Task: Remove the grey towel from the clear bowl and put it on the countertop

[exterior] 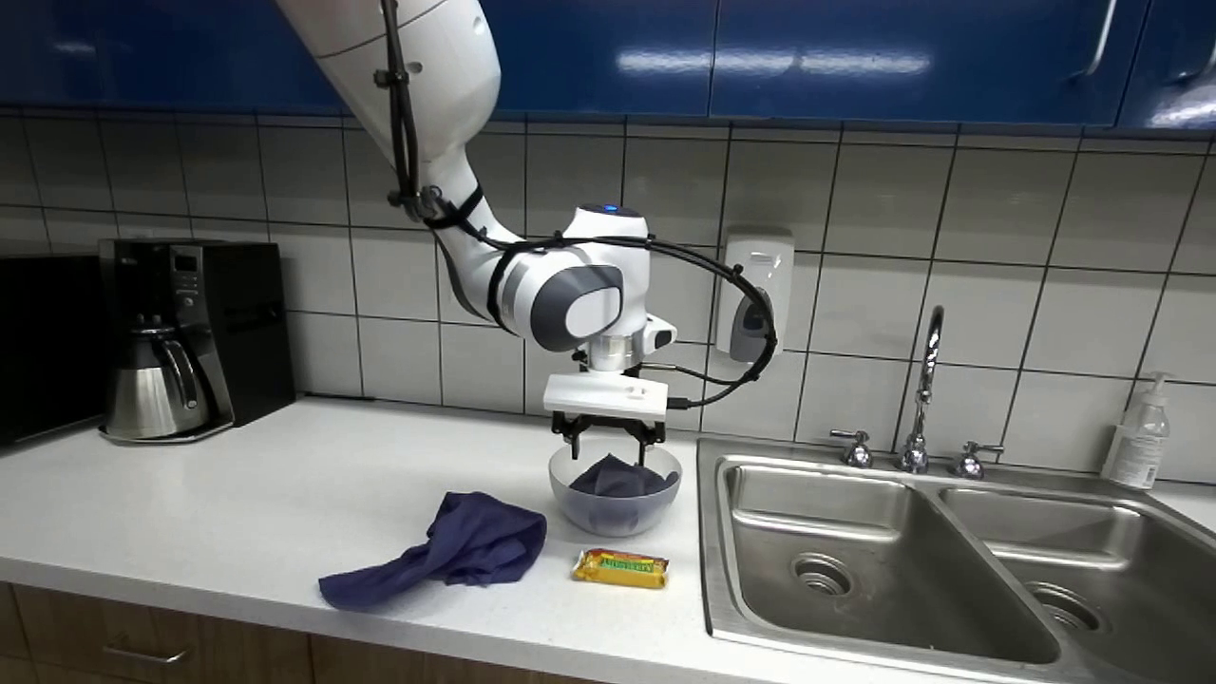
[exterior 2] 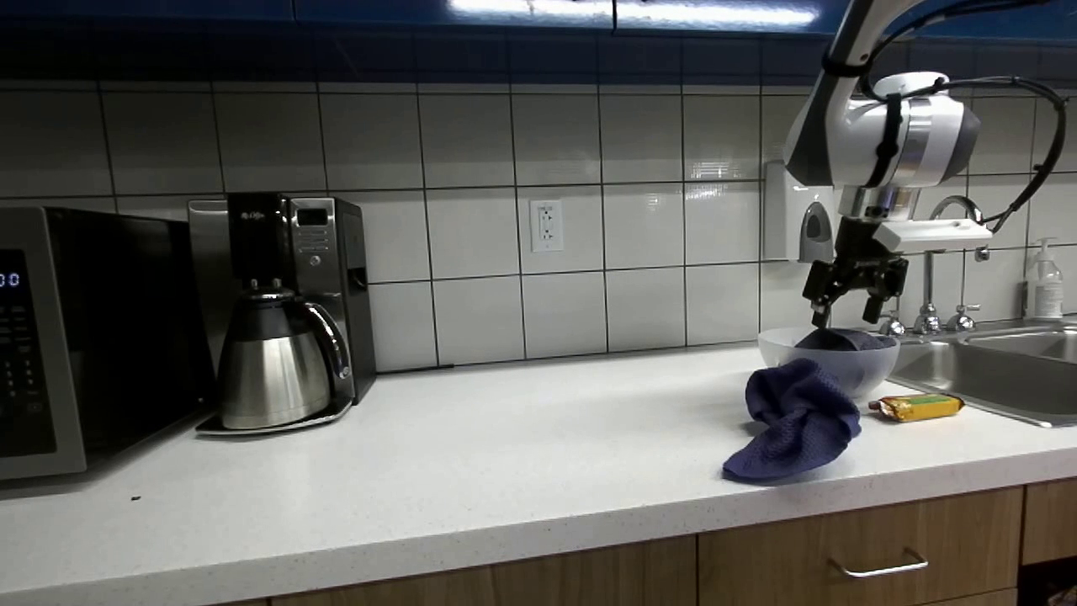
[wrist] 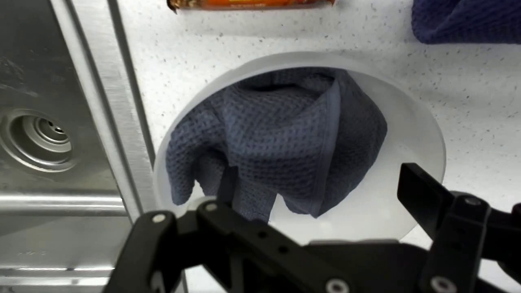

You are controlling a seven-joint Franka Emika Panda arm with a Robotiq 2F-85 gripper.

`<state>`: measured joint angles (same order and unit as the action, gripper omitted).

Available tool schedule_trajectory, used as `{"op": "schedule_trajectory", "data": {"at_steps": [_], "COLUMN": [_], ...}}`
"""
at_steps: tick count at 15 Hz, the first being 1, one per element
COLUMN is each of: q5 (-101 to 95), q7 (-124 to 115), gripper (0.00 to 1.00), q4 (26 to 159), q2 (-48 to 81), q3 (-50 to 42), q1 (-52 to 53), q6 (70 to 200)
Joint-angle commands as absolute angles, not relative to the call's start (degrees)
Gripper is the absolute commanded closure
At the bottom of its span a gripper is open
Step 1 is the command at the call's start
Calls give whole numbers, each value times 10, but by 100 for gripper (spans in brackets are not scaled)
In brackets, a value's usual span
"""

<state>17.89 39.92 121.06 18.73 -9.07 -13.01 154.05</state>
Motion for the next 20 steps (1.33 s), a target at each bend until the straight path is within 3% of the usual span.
{"op": "schedule_trajectory", "data": {"at_steps": [1,15,16,17,20], "q5": [164,103,104,103,105], "q7": [396,372,374,373,378], "gripper": [0,0,25,28,51], "q4": [1162,1118,1116,1115,1117], "q2": [228,295,297,299,296], "q3": [-56,-32,-29,-29,-23], "q1": [-169,-190,-193,-194,-201], "q6": [1522,1512,1512,1512,1514]}}
